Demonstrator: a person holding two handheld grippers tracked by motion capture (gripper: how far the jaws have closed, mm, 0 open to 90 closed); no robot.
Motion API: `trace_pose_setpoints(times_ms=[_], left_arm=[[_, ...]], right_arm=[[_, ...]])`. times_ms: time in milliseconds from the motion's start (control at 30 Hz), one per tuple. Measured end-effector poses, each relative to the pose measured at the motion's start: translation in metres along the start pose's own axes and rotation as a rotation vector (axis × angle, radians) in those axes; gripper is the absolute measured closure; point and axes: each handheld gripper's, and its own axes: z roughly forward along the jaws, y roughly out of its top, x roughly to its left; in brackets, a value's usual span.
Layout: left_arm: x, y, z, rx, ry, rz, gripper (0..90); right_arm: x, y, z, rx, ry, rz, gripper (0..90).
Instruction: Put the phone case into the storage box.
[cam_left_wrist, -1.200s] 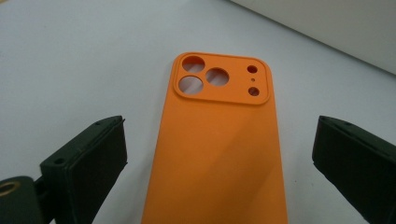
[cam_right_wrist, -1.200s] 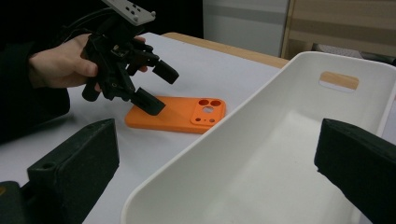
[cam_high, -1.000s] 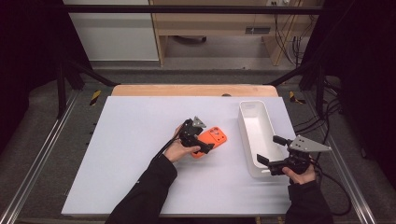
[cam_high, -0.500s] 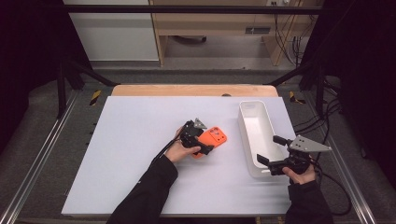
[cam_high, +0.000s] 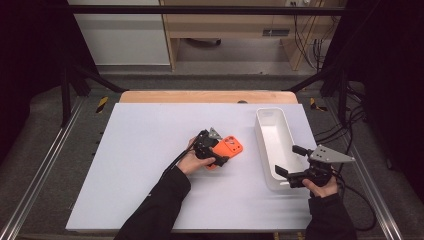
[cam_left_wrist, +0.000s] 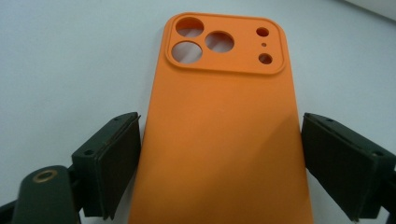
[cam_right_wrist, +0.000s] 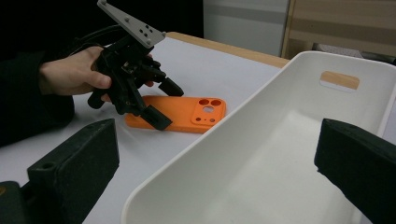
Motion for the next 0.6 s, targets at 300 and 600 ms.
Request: trace_pose_setpoints(times_ms=[300,600], left_arm=[[-0.0025,0.0001,0.0001,0.012,0.012,0.034,14.9],[-0.0025,0.0003,-0.0001,0.013,0.011,0.039,15.5]], right_arm=[[0.0,-0.0001,0.0005,0.0,0.0,0.0,0.6],[0.0,-0.0001,0.0006,0.0,0.0,-0.001,0.6]])
